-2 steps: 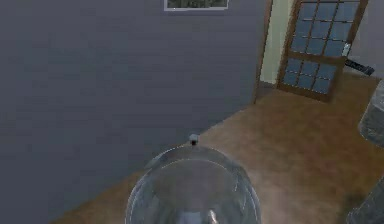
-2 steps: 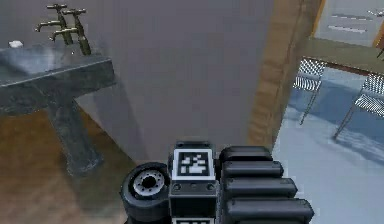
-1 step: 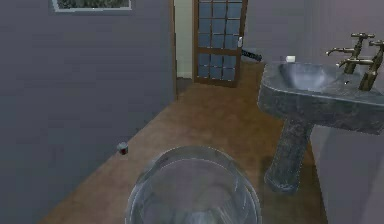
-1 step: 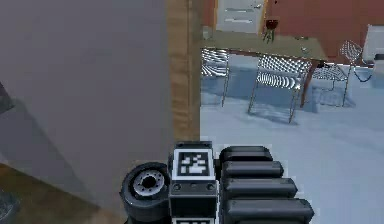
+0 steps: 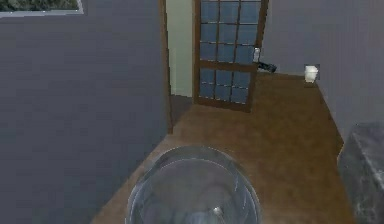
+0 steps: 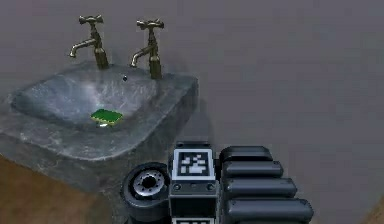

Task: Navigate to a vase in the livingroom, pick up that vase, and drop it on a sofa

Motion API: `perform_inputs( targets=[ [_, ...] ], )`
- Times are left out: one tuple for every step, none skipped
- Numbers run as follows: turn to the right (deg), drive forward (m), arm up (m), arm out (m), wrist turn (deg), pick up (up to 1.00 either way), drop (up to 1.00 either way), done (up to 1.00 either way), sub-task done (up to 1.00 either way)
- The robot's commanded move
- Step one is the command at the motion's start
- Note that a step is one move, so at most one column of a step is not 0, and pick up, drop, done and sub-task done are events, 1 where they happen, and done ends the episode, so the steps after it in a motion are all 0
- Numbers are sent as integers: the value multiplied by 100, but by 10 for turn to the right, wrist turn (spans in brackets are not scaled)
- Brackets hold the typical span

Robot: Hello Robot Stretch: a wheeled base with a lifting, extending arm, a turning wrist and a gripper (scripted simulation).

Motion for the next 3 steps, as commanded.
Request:
perform_inputs(
  targets=[
    [60, 0, 0, 0, 0, 0, 0, 0, 0],
    [0, 5, 0, 0, 0, 0, 0, 0, 0],
    [30, 0, 0, 0, 0, 0, 0, 0, 0]
  ],
)
